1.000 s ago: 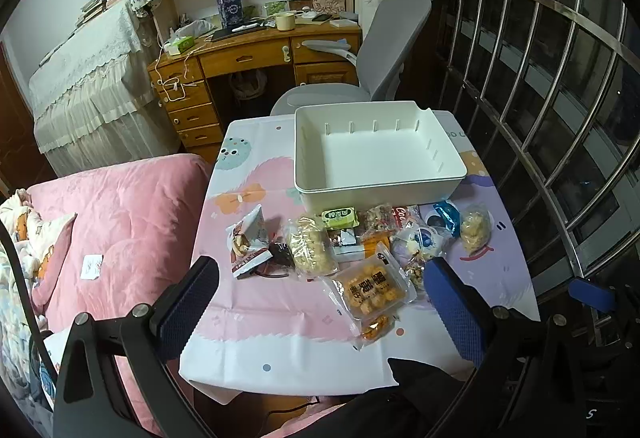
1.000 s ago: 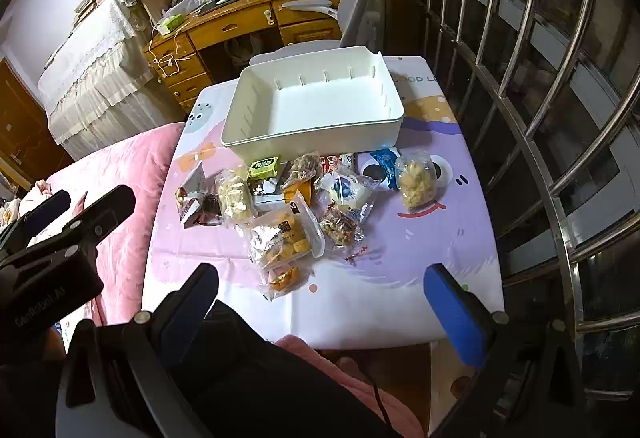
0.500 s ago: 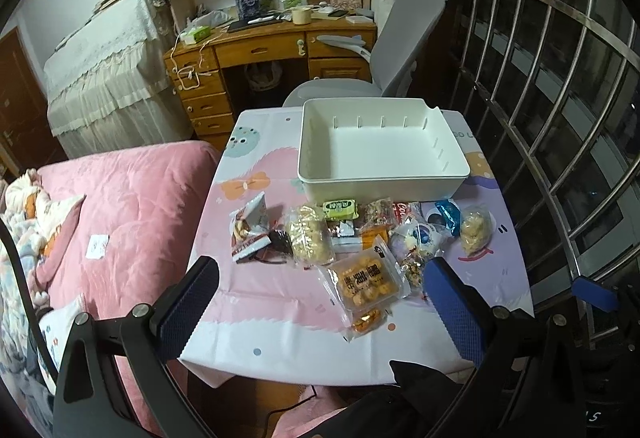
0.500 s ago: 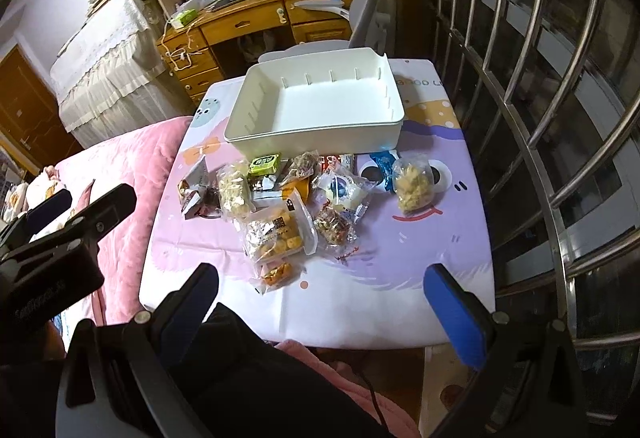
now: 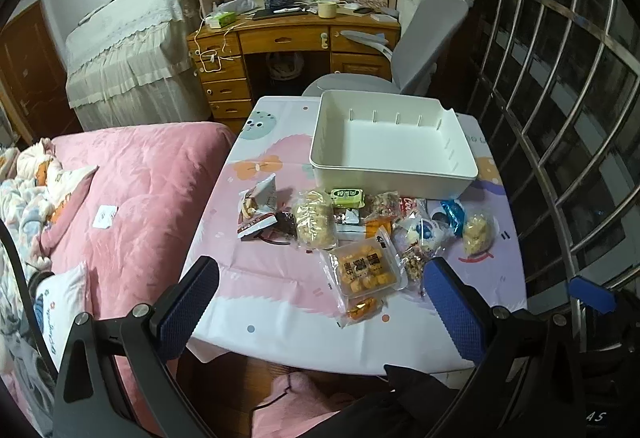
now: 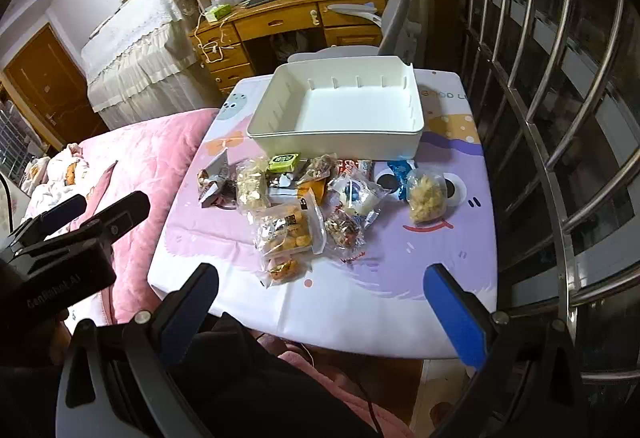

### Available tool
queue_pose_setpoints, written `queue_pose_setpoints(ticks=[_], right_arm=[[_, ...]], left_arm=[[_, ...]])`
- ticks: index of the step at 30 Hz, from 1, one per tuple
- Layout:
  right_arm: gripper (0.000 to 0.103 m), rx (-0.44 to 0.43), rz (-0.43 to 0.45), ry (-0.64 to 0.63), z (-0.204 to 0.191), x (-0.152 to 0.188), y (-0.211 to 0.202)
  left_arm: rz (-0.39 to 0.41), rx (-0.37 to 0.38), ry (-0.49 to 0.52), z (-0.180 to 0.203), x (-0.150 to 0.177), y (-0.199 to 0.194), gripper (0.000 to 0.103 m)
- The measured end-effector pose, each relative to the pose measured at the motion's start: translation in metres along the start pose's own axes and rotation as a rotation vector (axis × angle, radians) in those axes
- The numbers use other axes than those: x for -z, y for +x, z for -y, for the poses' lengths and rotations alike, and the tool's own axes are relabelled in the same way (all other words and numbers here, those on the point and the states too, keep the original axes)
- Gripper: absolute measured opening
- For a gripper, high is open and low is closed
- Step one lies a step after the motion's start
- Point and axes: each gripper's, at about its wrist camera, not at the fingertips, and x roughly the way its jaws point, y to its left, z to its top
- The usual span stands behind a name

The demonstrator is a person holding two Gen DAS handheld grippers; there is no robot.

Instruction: Organize snacks

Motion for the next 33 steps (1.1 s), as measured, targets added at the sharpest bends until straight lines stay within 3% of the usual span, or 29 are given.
queue_pose_setpoints(ticks=[10,19,29,33], right_arm=[[0.103,-0.066,-0.002,-0.021,-0.013,-0.003,0.009],[0.103,-0.047,-0.025,0.016,-0.035,-0.011,0.025],[0.102,-0.035,-0.045,0.219,-0.063,-0.021,0.054],[0.102,-0.019,-0.044,0.308,-0.082,-0.026,0.07]], left_arm=[[-0.008,-0.035,-0.025,-0.019,-0.005,0.005,0.102],[-0.028,0.006,-0.029,-0.058,-0.023,0.026,0.102],[-0.089,0.084,0.055,-0.118,-0.055,0.069,0.102],[-0.125,0.153,0.084,-0.147,-0.069,0.09,0.102]])
